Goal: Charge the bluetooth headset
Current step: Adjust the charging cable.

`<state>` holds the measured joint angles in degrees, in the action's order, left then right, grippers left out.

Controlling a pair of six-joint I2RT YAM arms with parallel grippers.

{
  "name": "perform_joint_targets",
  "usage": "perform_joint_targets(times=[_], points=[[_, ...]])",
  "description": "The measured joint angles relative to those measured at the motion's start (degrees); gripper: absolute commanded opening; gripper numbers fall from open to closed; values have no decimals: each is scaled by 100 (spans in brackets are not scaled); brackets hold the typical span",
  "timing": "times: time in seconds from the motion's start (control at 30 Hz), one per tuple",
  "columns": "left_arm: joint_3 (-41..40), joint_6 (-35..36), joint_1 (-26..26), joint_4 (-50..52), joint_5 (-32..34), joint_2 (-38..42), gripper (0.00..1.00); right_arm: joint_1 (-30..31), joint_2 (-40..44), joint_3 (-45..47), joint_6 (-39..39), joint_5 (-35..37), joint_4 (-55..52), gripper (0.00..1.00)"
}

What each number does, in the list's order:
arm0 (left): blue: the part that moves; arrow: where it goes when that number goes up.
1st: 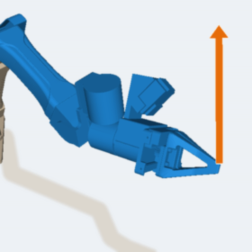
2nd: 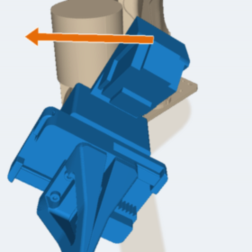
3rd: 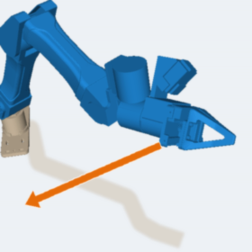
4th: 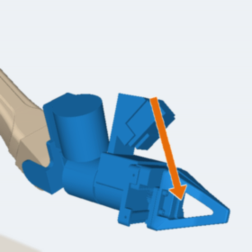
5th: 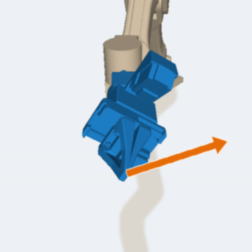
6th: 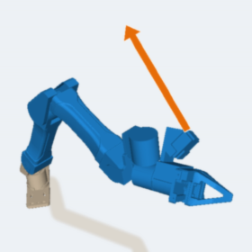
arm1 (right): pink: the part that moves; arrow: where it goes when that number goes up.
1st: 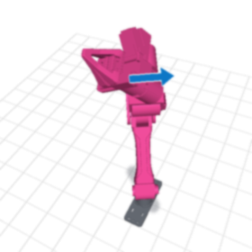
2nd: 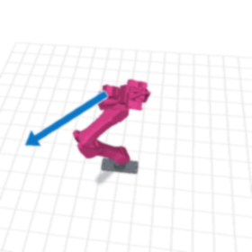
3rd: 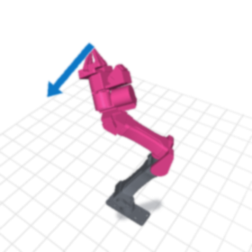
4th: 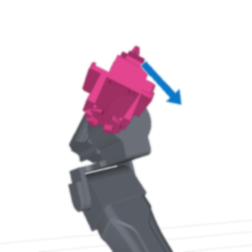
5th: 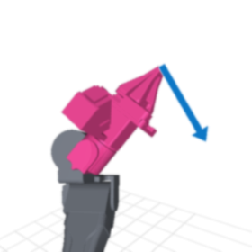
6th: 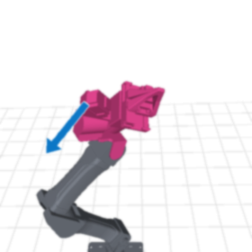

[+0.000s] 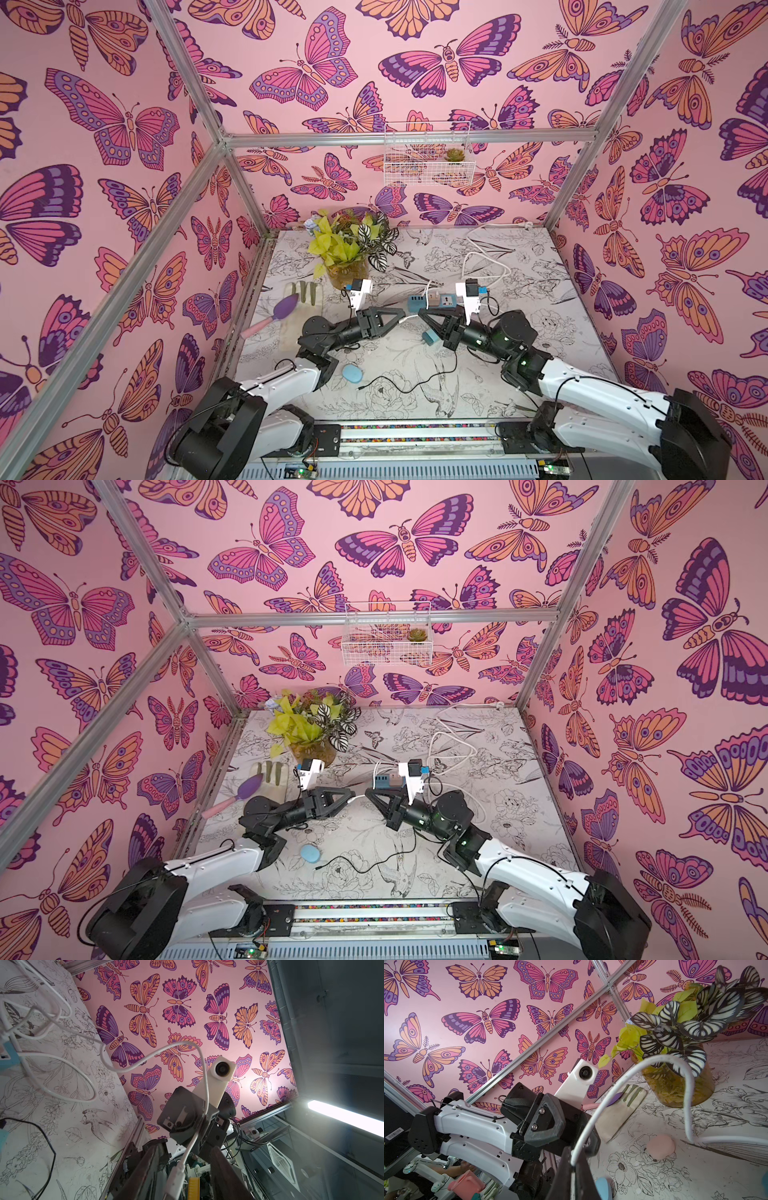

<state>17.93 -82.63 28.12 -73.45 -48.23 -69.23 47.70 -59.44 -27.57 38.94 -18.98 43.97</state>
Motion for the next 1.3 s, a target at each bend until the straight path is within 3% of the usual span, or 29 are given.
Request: perform_joint_targets(times=[0.5, 0.73, 1.03, 1.13, 1.23, 1.3], points=[[-37, 35, 94, -7, -39, 79, 25, -85, 144, 31, -44, 48, -4, 0], [-96, 74, 94, -7, -39, 109, 11, -111, 192, 68, -42, 46, -4, 0], [-96, 76, 87, -2, -33, 131, 4, -122, 192, 111, -74, -37, 22, 0], [-98, 85, 76, -2, -17, 131, 0, -125, 199, 129, -125, -120, 4, 13], [-98, 118, 79, 9, -22, 142, 0, -122, 284, 129, -175, -186, -225, 39], [-98, 164, 66, 111, -26, 181, 0, -127, 385, 129, -223, -184, -531, 46]])
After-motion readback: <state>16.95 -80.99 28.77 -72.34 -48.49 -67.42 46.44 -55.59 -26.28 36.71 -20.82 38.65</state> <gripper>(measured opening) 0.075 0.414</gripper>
